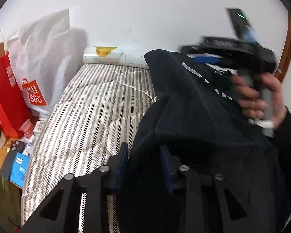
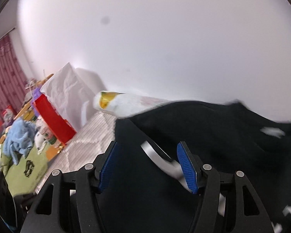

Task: Fold small clothes

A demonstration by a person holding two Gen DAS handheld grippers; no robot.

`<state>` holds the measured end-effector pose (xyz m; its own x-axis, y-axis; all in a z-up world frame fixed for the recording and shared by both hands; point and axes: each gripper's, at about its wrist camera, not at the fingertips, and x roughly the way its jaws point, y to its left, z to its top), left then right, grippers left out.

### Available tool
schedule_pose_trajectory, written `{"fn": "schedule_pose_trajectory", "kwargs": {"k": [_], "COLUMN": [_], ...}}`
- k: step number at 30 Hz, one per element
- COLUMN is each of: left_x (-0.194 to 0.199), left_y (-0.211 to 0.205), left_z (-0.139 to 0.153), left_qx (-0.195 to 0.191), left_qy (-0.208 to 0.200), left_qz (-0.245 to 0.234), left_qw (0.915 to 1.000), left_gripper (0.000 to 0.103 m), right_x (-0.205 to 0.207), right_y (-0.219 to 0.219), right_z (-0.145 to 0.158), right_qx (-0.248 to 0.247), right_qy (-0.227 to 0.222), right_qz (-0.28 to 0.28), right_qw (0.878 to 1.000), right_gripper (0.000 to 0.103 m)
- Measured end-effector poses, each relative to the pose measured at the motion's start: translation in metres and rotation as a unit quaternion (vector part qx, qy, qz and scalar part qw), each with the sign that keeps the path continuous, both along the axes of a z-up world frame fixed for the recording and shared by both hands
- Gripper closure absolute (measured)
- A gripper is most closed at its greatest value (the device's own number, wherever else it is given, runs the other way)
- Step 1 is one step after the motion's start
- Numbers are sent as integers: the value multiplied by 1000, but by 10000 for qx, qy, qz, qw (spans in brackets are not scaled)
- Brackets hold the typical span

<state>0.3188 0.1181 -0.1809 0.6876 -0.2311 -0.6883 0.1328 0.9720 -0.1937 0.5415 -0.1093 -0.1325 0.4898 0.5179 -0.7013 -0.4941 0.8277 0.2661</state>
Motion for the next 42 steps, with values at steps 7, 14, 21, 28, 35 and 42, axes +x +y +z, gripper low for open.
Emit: {"fn": "schedule_pose_trajectory", "kwargs": {"k": [7,14,21,28,35,42], "left_x": [-4,-8,-2,-3,-10,-27], "left_y": [-1,19,23,29,26,23], "left_z": [3,8,0,0,9,27], "left_qx": [-19,-180,-122,-266,-370,-297], "left_qy": [-127,-318,-11,94,-91,-393], "left_qz": [-22,584,709,773,700,712], "left_qw": [9999,9976,9974,9966,9968,9962], "left_gripper": [97,98,98,95,55,45], "right_x": [39,52,68,35,-15,-107], "right_y": [68,59,82,61,-57,-212], "right_z": [-32,-9,-53,-16,36,77], "right_qx": [-560,391,-169,-352,-444,-867], "right_qy": [295,-236,3,-287,-220,-323], "right_qz": [350,92,-273,-291,-981,-2025], "right_qw": [9974,9989,9995,9985,9939,9749], "right_gripper": [73,93,91,63,63,43]}}
